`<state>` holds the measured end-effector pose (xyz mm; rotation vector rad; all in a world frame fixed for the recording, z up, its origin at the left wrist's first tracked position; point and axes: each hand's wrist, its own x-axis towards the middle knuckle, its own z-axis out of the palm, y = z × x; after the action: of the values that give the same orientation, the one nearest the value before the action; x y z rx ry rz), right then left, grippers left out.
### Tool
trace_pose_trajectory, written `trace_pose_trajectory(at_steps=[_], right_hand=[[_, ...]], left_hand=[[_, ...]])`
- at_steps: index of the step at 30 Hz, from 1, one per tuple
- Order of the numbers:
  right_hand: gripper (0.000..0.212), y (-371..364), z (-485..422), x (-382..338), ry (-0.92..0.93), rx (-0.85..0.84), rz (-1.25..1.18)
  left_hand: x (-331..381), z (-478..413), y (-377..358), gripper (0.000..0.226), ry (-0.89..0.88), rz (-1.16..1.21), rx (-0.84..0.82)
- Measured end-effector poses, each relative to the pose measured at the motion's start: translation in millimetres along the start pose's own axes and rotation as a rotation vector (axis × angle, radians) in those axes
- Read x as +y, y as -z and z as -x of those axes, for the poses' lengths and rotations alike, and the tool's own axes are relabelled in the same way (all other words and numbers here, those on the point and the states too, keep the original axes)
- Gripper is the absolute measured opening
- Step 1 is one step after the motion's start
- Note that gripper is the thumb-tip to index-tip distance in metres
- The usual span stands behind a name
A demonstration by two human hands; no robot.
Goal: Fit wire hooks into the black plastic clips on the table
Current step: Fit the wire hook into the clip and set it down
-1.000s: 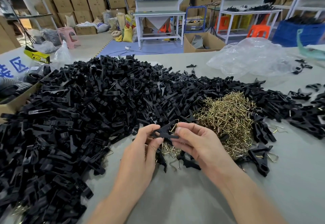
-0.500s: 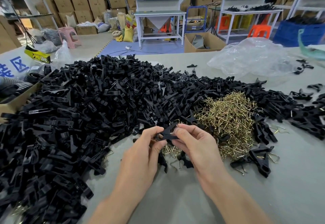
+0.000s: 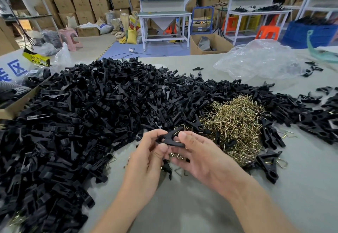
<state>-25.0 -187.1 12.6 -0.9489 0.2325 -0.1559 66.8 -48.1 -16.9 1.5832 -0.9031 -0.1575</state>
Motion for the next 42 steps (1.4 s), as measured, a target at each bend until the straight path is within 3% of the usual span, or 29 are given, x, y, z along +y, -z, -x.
trace_pose_trajectory(at_steps=[4, 9, 16, 25, 30, 33, 37, 42], right_hand=[[0.062, -11.7, 2.7, 8.2, -0.029, -0.137, -0.060], [0.055, -23.7, 0.7, 17.6, 0.001, -0.131, 0.042], [0.036, -22.0, -5.4, 27.5, -0.014, 0.053, -0.076], [0.024, -20.6, -4.1, 27.0, 0.014, 0.059, -0.184], [0.033, -12.2, -6.8, 24.7, -0.014, 0.025, -0.185], [0.042, -8.2, -8.8, 23.7, -0.018, 0.047, -0.087], [0.052, -3.6, -13.6, 22.0, 0.064, 0.091, -0.117], [0.052, -4.0, -15.2, 23.0, 0.152, 0.036, -0.015]], left_hand=[[11.4, 4.1, -11.1, 0.019, 0.091, 0.376, -0.141], [10.7, 4.0, -17.0, 0.029, 0.180, 0.504, -0.173], [14.2, 2.3, -24.7, 0.020, 0.136, 0.396, -0.178], [14.4, 0.0, -22.8, 0.031, 0.174, 0.306, -0.186], [16.7, -3.4, -23.9, 0.035, 0.196, 0.364, -0.208], [15.3, -2.8, -27.5, 0.029, 0.228, 0.415, -0.122], [11.8, -1.6, -22.3, 0.018, 0.150, 0.182, 0.029], [10.4, -0.4, -20.4, 0.033, 0.096, 0.071, 0.099]])
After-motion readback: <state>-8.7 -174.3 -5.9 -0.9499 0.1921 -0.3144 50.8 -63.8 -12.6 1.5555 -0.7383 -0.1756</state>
